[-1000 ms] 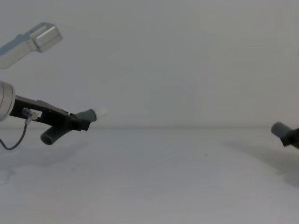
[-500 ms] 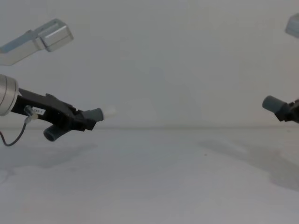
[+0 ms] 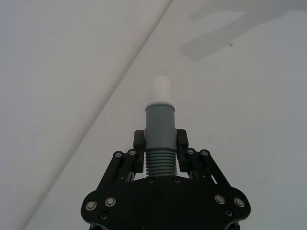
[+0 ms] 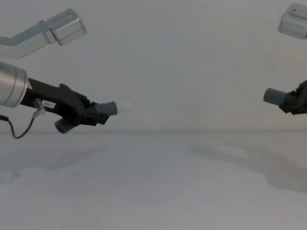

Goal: Use both hands to pick up one end of the pipe from the table, align the ends, and insert them.

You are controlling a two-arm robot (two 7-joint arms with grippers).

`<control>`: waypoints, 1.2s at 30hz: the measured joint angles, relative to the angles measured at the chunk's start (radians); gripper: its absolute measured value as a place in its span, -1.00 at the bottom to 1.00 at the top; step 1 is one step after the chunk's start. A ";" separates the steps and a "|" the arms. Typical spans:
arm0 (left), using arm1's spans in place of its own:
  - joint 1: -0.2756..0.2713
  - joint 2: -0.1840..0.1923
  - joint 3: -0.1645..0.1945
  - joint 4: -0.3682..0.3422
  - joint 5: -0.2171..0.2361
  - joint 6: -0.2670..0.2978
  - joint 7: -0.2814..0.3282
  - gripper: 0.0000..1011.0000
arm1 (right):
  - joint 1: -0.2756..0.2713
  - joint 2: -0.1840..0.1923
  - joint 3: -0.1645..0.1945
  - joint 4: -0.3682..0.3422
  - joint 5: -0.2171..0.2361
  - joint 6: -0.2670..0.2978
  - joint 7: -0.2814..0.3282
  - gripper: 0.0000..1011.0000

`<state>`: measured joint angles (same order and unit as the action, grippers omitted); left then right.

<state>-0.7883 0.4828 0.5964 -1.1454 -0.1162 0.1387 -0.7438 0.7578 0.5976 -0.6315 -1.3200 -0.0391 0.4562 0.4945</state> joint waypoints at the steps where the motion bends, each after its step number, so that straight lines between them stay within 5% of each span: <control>1: -0.004 -0.001 0.003 0.004 0.002 -0.006 -0.002 -0.29 | 0.008 0.002 -0.009 0.006 -0.008 -0.007 0.004 -0.43; 11: -0.060 -0.023 0.045 0.056 0.035 -0.081 -0.023 -0.29 | 0.098 -0.002 -0.107 0.104 -0.131 -0.128 0.054 -0.43; 23: -0.105 -0.043 0.087 0.106 0.090 -0.189 -0.030 -0.29 | 0.157 -0.017 -0.186 0.178 -0.227 -0.248 0.085 -0.43; 36: -0.094 -0.030 0.104 0.053 0.124 -0.289 -0.024 -0.29 | 0.153 0.006 -0.205 0.100 -0.249 -0.289 0.124 -0.43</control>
<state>-0.8825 0.4529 0.7002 -1.0921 0.0082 -0.1503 -0.7679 0.9105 0.6031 -0.8364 -1.2203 -0.2885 0.1668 0.6187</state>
